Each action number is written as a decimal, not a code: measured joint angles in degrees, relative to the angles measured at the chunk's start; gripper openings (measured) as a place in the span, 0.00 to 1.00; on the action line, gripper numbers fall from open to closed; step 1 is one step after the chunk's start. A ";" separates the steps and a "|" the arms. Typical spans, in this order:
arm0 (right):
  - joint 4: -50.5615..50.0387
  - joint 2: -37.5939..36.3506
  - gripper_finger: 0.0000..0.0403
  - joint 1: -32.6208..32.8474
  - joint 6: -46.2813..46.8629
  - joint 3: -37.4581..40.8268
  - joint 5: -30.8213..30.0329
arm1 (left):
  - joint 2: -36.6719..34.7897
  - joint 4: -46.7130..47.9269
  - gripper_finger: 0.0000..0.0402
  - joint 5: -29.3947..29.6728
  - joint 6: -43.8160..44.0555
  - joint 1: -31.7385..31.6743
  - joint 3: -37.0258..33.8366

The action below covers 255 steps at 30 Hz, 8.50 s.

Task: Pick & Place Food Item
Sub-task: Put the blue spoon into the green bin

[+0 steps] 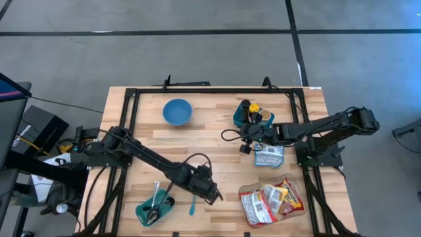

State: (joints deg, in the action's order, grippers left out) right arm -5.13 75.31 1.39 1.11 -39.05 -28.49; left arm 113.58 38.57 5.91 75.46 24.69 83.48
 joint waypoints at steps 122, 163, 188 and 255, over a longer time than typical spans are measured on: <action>1.18 0.00 0.22 -0.04 1.96 0.00 0.02 | -2.73 9.99 0.00 -10.25 20.81 -3.73 -6.40; 1.22 0.00 0.22 -0.04 1.99 0.00 0.04 | -2.64 9.95 0.36 -8.27 21.13 -3.48 -6.40; 1.09 0.02 0.22 -0.02 2.55 0.00 0.09 | -1.25 10.49 0.37 -9.35 22.30 -3.17 -6.45; 1.27 0.02 0.22 -0.02 2.53 0.00 0.11 | -1.57 8.45 0.30 -10.23 32.85 -3.23 -11.28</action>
State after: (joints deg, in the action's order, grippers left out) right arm -3.86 75.33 1.37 3.64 -39.05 -28.38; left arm 112.01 47.01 -4.32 108.31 21.45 72.20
